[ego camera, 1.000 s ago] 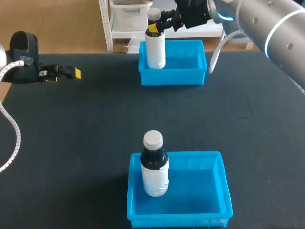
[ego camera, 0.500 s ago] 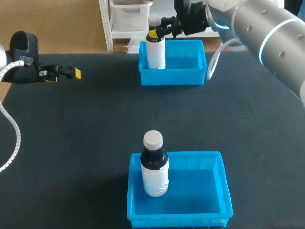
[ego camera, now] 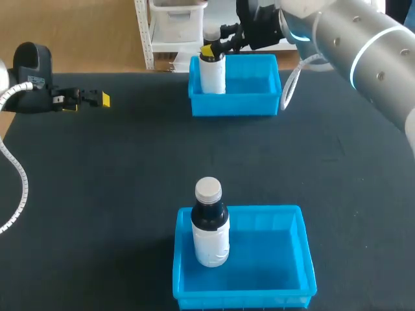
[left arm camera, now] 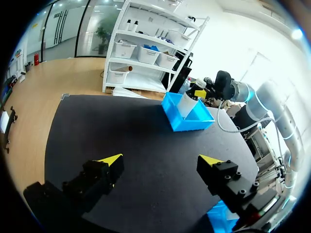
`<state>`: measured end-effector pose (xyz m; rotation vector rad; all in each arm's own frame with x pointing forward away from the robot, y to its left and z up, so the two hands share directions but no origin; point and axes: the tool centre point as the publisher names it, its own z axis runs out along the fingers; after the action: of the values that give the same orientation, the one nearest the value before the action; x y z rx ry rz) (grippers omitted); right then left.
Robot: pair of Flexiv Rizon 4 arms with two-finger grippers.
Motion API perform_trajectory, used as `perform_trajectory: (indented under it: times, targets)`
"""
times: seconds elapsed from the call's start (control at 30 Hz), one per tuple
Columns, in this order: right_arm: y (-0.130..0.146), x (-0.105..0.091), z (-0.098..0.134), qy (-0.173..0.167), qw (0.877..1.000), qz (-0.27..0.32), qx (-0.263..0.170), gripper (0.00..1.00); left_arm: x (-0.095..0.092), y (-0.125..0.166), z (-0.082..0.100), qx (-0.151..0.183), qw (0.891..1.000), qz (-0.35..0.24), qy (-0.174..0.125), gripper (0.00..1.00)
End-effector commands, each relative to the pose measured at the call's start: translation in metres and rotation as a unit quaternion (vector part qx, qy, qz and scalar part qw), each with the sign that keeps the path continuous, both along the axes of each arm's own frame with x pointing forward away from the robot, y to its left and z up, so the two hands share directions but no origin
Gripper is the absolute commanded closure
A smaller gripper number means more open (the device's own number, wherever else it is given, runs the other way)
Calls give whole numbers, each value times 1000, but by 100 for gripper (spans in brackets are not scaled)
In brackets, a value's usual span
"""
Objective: Pick up the bottle, and place it in the far bin if it is heavy, or in the near bin if it is light.
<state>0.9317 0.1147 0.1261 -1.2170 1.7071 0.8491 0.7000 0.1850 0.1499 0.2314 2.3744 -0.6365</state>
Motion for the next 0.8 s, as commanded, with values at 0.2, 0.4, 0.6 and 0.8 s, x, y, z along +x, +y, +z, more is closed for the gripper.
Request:
perform_trajectory:
  times: [0.2,0.4,0.6,0.8]
  targets:
    - [-27,0,11,39,998,54,7,0,0,0,0,0,1000,0,0,0]
    - [-77,-20,30,30,999,16,6,0,0,0,0,0,1000,0,0,0]
    - [-129,-56,44,21,1000,-12,2,0,0,0,0,0,1000,0,0,0]
    - [-159,-95,52,12,1000,-25,-4,0,0,0,0,0,1000,0,0,0]
